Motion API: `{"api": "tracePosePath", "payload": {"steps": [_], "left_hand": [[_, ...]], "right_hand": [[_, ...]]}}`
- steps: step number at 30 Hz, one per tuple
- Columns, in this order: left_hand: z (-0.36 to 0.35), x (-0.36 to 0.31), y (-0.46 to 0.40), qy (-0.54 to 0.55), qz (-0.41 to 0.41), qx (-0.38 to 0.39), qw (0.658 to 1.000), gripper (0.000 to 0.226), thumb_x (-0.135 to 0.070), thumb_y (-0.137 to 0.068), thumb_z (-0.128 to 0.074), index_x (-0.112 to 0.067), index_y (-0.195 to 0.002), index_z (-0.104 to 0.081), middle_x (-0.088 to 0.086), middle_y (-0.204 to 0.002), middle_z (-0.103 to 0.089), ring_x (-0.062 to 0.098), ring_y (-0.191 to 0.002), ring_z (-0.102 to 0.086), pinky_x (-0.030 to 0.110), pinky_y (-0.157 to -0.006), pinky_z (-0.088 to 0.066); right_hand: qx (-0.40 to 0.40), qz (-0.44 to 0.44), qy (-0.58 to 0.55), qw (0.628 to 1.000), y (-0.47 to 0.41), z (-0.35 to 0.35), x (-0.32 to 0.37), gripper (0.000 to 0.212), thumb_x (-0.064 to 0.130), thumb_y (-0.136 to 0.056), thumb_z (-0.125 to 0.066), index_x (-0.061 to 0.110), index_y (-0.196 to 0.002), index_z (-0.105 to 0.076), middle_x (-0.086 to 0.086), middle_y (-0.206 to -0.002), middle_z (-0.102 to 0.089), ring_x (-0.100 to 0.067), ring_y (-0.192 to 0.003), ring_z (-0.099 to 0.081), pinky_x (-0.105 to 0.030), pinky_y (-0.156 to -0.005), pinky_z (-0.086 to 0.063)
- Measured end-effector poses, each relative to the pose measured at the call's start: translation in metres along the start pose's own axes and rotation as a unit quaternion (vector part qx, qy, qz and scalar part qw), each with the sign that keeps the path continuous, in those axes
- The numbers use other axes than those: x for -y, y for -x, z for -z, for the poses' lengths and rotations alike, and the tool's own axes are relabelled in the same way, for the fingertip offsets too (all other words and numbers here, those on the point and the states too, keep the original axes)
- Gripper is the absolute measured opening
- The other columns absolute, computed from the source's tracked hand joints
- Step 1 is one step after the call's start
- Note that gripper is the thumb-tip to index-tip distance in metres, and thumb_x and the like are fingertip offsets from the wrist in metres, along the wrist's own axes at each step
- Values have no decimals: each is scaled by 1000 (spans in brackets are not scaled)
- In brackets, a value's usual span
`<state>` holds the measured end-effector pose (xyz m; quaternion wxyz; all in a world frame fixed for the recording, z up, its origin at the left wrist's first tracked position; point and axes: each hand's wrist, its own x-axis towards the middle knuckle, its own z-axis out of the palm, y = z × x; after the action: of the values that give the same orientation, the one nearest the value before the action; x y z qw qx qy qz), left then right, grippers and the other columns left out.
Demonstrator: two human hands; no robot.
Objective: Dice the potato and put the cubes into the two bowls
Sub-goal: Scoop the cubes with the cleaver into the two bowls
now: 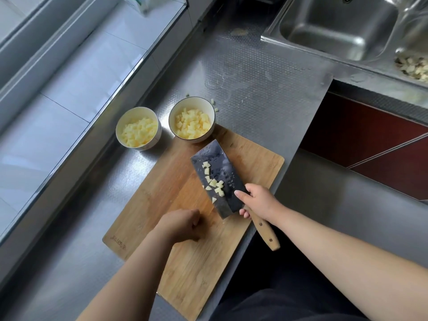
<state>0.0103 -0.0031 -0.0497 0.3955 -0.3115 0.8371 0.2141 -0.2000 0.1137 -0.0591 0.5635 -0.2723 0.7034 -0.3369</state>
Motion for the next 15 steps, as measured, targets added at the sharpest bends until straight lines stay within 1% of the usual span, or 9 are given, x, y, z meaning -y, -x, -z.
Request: {"api": "tracePosePath", "payload": {"steps": [3,6,8,10,11,12,13,14,15], "left_hand": [[-1,-5,1,-8,-1,-8,1000,38,-35,-82,-72,-23,-112,-52,-9,-96,-55,13,-87,-53,25,-67,-46],[-4,-2,-1,-14,4,-18,1000,30,-31,-85,-69,-23,-109,-54,-7,-96,-57,14,-88,-55,28,-73,-52],[-4,0,-3,9,11,-10,1000,25,-30,-86,-67,-23,-108,-58,-5,-99,-60,15,-89,-57,31,-79,-55],[3,6,-4,110,33,2,993,21,-30,-86,-66,-23,-106,-60,-4,-100,-61,14,-88,-60,31,-78,-56],[9,11,-3,181,43,-3,982,18,-28,-87,-66,-22,-103,-61,-4,-98,-62,12,-84,-61,28,-73,-56],[16,16,-3,249,46,-25,967,13,-25,-87,-66,-20,-99,-61,-3,-93,-63,11,-78,-61,26,-66,-55],[24,20,-1,306,48,-67,948,8,-22,-88,-66,-18,-94,-62,-2,-87,-63,11,-72,-61,28,-63,-56],[31,25,2,353,52,-126,926,6,-19,-88,-66,-16,-90,-62,1,-82,-64,13,-68,-60,34,-64,-57],[39,28,4,389,58,-192,899,6,-19,-89,-66,-15,-87,-61,4,-80,-65,16,-68,-60,39,-68,-56]], "right_hand": [[-12,-3,0,1000,1,0,2,31,24,-99,-54,15,-72,-41,0,-61,-54,-11,-48,-60,-24,-47,-48],[-17,-5,8,1000,4,0,2,32,26,-99,-54,17,-71,-40,1,-60,-55,-11,-50,-62,-24,-49,-48],[-15,-6,12,1000,5,0,2,30,28,-98,-55,17,-73,-42,1,-62,-56,-12,-52,-63,-26,-51,-49],[-11,-6,16,1000,7,0,4,24,29,-98,-54,14,-81,-48,0,-68,-58,-13,-55,-64,-27,-53,-52],[-7,-5,20,1000,8,-1,5,22,29,-98,-54,10,-88,-52,-1,-72,-60,-13,-56,-64,-28,-54,-52],[-3,-5,23,1000,9,-1,7,25,29,-98,-54,4,-98,-54,-2,-75,-61,-13,-56,-64,-27,-55,-53],[1,-7,22,1000,9,-2,8,31,29,-98,-54,-1,-109,-53,-4,-79,-62,-13,-57,-64,-27,-54,-52],[3,-7,19,1000,9,-3,9,37,29,-98,-54,-4,-116,-51,-9,-86,-63,-14,-57,-64,-27,-53,-52],[4,-5,15,1000,10,-4,11,41,29,-98,-55,-6,-120,-49,-14,-92,-64,-15,-58,-64,-27,-53,-51]]}}
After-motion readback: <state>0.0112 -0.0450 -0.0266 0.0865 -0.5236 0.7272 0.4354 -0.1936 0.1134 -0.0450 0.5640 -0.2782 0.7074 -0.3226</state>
